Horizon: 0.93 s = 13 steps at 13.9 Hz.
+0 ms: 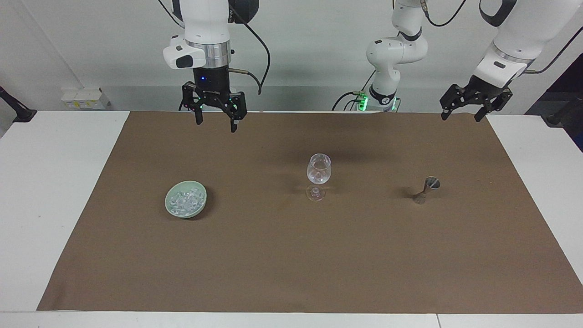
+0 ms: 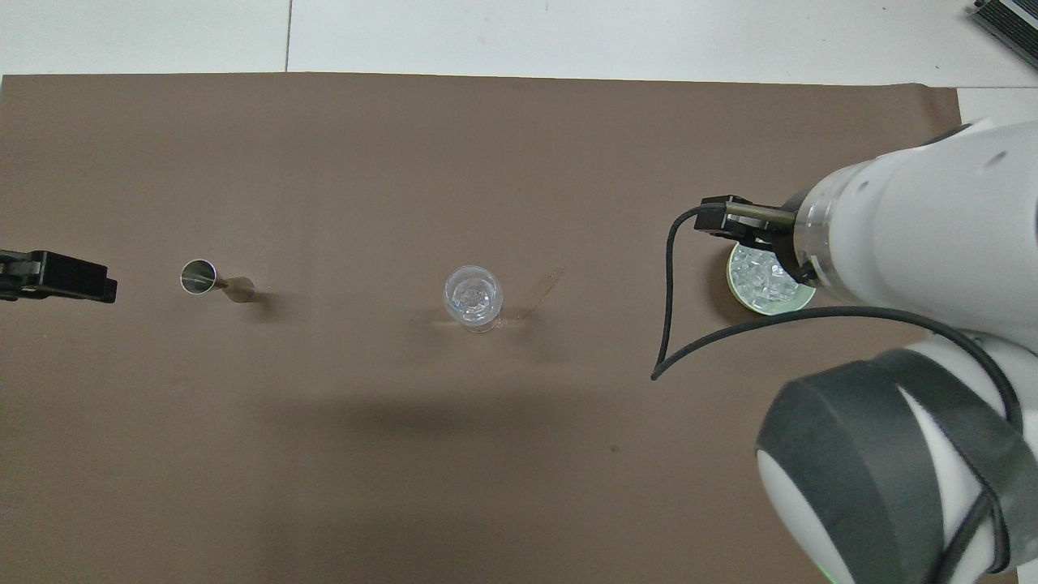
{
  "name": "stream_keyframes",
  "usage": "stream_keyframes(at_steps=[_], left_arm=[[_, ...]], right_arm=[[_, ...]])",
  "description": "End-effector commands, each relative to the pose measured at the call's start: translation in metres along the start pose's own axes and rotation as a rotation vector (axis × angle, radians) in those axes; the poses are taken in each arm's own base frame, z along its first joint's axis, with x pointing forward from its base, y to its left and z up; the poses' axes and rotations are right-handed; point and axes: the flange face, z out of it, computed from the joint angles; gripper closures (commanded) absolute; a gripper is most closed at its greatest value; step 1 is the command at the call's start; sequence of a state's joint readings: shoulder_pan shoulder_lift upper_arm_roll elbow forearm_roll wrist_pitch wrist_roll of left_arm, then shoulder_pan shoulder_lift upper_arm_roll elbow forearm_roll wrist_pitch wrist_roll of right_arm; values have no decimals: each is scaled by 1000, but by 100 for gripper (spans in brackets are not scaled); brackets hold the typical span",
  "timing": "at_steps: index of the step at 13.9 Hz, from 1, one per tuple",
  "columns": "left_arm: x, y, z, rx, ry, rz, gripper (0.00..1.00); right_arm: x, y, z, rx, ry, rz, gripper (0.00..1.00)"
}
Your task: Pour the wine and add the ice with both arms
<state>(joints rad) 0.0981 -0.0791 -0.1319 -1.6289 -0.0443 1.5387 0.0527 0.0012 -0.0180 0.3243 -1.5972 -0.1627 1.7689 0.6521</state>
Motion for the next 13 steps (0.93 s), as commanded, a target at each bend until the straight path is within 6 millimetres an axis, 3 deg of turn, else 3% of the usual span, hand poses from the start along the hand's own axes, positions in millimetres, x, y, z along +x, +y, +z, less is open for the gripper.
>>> stream_keyframes(at_steps=[1,6,10,13], left_arm=[[-5,0,-6,-10,-1,-1,0],[-5,0,-6,-10,-1,-1,0],[-5,0,-6,-10,-1,-1,0],[-5,0,-6,-10,-1,-1,0]], right_arm=[[3,22,-1,-15,-49,5,0],[19,73,11,-5,-166,-58,0],[23,113,-6,36,-186,-100,0],[19,114,-5,29,-216,-118,0]])
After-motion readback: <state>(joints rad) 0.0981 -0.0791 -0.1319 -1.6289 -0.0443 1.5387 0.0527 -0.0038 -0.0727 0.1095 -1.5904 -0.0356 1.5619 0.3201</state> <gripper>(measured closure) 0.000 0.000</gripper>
